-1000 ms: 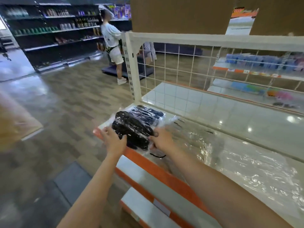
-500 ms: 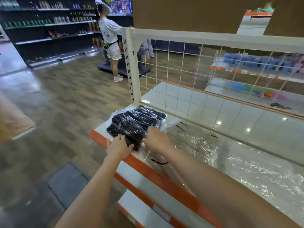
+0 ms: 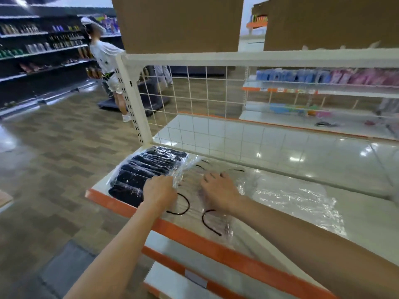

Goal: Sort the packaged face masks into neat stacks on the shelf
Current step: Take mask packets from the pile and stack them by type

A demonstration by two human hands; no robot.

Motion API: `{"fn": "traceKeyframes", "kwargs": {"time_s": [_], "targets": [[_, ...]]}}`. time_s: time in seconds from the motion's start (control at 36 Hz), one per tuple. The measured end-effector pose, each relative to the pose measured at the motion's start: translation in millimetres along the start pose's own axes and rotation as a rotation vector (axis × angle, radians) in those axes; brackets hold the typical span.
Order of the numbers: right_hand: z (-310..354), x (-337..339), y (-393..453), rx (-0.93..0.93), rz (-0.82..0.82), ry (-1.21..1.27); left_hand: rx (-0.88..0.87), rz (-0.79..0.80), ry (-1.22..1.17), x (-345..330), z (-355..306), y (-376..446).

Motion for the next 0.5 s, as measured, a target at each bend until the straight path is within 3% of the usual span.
{"fn": "traceKeyframes", "kwargs": {"time_s": [0.25,0.5], "targets": [[-99,-15,-125,-0.198,0.052,0.033,-0.319,-0.053,0.030,1,-168,-25],[-223,-33,-295,-0.518,-0.087,-0.015,-0.669,0.003,-0.004,-21,-362,-97]]}}
Point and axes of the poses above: each hand's wrist, its own y-axis towards the middle knuckle, its own x-axis out of the back of the hand, z = x × y, the point moved 4 cm from there along y, towards the middle knuckle, and after that the axes turned 3 degrees about -y, right-handed, at the moved point
